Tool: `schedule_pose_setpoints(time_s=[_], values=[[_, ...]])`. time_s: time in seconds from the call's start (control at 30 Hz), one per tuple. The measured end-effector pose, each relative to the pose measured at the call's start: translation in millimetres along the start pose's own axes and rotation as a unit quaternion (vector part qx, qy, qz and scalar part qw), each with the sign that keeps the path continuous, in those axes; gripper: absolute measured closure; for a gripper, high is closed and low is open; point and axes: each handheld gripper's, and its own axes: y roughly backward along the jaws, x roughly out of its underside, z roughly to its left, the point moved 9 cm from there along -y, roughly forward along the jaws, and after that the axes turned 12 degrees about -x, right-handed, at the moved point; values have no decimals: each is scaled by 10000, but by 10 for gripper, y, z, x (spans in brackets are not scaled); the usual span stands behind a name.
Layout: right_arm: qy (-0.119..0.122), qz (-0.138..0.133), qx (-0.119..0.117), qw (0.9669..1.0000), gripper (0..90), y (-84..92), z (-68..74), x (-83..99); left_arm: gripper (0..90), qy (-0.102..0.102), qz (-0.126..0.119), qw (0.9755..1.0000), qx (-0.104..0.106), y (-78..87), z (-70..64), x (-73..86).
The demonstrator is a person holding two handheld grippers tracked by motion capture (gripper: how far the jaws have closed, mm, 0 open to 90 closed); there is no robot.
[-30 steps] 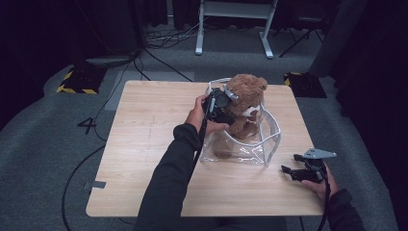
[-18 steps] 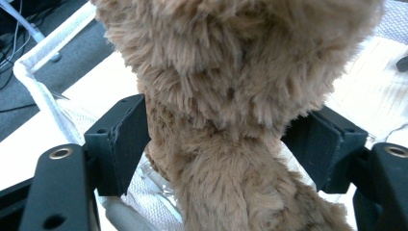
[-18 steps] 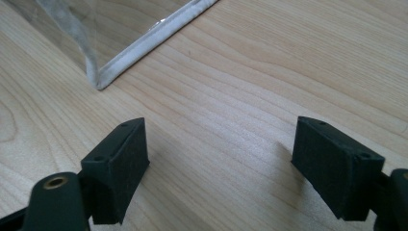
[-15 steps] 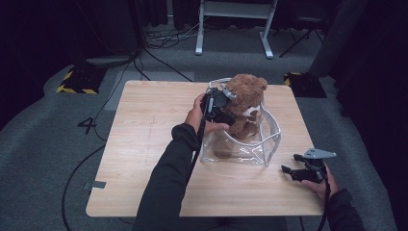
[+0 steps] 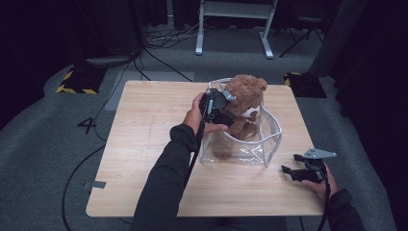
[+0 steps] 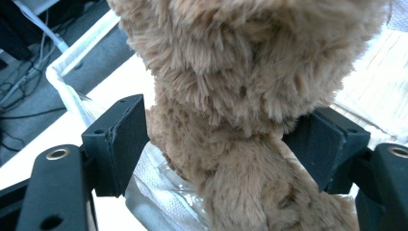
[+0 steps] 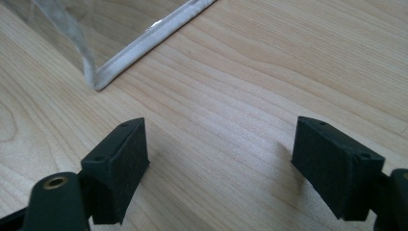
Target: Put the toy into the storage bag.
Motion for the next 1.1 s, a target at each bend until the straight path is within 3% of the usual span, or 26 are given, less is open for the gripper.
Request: schedule_pose_setpoints(time_s=[0.17,0.37,1.1], values=[[0,1,0,10000,200,0,0,0,238,14,-155,9999,-58,97,33,-69],[1,0,0,10000,200,0,0,0,232,0,-367,9993,124,259,50,-153],[2,-3,2,10000,200,0,0,0,214,-40,-450,9990,-15,618,264,99]])
